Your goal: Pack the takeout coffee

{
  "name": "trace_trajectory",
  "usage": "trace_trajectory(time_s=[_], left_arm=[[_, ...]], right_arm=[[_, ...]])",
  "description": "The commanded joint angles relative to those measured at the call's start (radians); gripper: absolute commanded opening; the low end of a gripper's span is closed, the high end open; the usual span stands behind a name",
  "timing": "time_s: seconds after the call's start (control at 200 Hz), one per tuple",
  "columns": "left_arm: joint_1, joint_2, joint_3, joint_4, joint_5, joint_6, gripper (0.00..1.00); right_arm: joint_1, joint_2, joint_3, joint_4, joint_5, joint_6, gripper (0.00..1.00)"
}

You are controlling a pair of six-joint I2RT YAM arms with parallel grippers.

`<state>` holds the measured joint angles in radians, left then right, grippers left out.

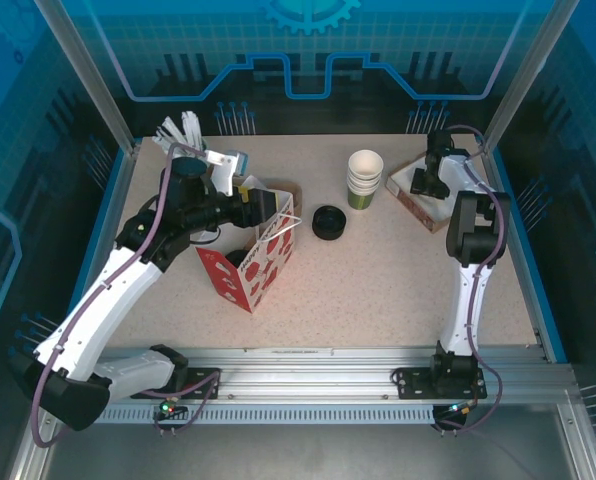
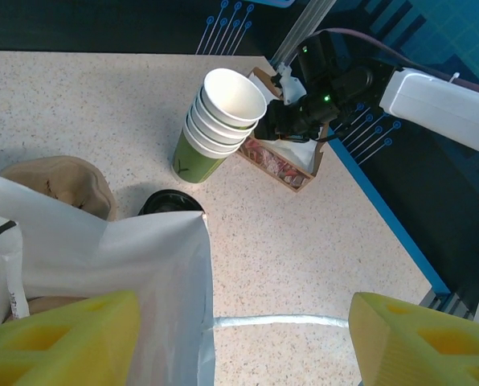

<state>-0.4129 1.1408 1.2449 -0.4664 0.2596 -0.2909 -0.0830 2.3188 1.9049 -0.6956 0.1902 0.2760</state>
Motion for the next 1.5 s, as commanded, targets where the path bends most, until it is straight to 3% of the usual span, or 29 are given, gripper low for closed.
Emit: trace_trajectory(time_s=[0.0,0.105,0.355,0.86,1.115,1.496], left_arm=[[-0.007,-0.020,-0.008,0.002,0.015,-0.019,0.71],[-0.007,-0.023,-0.008,-0.005,0.013,-0.016,0.71],[-0.006,-0.028,-0.010,-0.017,0.015,-0.015,0.71],[-0.007,-0.039,-0.021,-0.024,0.012,-0.005,0.71],[-0.006,-0.046,-0.030,-0.017,0.013,-0.005,0.71],[-0.007,-0.067,-0.017,0.022,0.021,-0.034,0.71]], right_arm=[[-0.017,0.016,0.029,-0.010,-0.030,-0.012,0.42],[-0.018,0.016,0.032,-0.012,-0.034,-0.017,0.36],[-0.025,0.012,0.031,-0.013,-0.031,-0.030,0.38],[-0.029,-0.110,0.017,-0.008,-0.046,-0.036,0.16],[-0.029,-0.211,-0.023,-0.002,-0.057,-0.036,0.09],[-0.024,-0.490,-0.183,0.063,-0.086,-0.032,0.09]])
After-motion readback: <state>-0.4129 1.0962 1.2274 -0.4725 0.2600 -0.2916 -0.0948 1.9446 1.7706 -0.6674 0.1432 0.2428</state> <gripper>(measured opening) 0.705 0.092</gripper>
